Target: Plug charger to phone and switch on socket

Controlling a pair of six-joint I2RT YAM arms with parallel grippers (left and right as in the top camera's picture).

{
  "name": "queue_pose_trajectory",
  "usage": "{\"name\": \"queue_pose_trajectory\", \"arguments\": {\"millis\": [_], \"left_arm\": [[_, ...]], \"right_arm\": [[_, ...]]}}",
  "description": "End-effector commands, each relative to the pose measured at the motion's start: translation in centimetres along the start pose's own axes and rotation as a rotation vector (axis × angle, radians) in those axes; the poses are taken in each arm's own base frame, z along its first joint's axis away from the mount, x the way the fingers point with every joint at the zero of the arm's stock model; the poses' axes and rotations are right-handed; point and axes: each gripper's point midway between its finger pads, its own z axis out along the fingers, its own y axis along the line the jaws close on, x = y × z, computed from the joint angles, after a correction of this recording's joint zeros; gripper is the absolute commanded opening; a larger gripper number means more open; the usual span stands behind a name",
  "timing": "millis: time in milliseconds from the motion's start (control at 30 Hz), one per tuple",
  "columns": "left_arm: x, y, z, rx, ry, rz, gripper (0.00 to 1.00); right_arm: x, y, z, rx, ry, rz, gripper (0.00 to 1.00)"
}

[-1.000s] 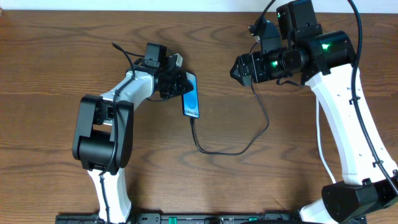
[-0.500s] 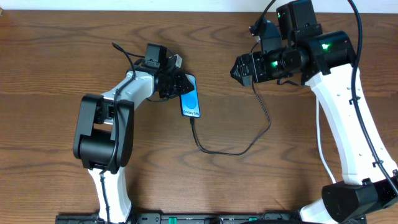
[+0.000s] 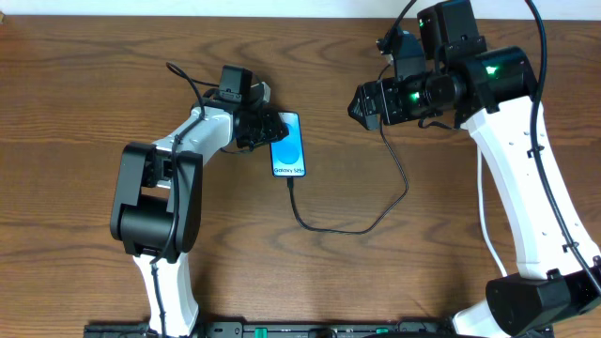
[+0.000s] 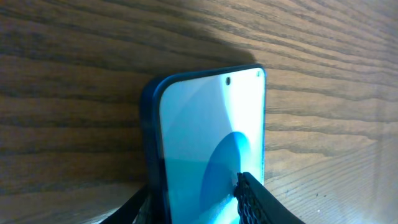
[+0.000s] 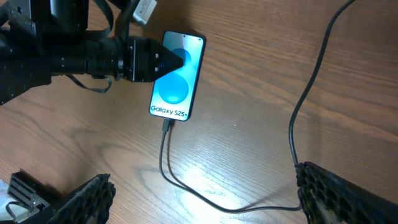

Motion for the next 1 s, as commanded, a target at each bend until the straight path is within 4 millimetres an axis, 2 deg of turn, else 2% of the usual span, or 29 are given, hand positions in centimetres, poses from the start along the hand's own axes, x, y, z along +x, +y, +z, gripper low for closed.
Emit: {"name": "queue_pose_trajectory", "arguments": {"millis": [0,767,967], "left_arm": [[-0.1,1.8,0.4,-0.093,-0.008,0.017,0.38],[-0.3,3.2,0.2,-0.172,-0.024,0.013,0.38],[-0.1,4.4,-0.1,-0.239,-0.026,0.006,0.38]], "right_arm": [[0.2,0.7,0.0,0.0,0.003,-0.031,0.93],[0.2,0.7,0.0,0.0,0.003,-0.031,0.95],[0.3,0.7,0.0,0.001,0.007,-0.03,0.95]]}}
